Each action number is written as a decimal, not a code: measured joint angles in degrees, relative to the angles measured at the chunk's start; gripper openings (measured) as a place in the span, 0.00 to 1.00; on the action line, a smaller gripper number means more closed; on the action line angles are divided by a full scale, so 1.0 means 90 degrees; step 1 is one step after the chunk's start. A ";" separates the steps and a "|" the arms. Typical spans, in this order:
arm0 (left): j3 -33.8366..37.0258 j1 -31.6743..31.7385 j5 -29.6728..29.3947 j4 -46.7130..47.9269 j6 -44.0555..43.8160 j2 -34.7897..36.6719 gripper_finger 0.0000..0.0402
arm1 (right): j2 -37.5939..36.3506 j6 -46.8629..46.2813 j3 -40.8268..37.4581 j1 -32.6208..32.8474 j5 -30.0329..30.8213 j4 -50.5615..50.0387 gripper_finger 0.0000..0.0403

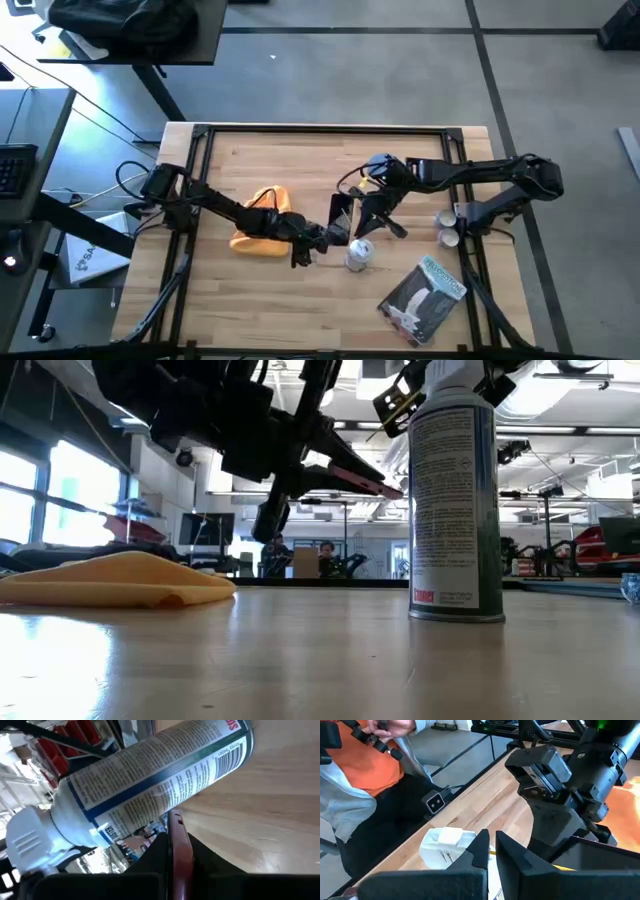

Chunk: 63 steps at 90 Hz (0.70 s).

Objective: Apply microfiber cloth
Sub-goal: Spray the pink cellphone with the spray bottle

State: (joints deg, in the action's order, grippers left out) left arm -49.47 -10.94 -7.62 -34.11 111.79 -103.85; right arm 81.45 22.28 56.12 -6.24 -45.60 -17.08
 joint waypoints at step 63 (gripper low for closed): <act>0.0000 -0.0318 -0.1855 -0.0177 -0.1030 0.0000 0.03 | 0.0043 0.0120 0.0000 0.0035 0.0213 -0.0015 0.00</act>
State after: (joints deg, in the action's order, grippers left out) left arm -49.47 -13.80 -24.32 -35.70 102.52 -103.85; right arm 81.83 23.36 56.12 -5.93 -43.68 -17.21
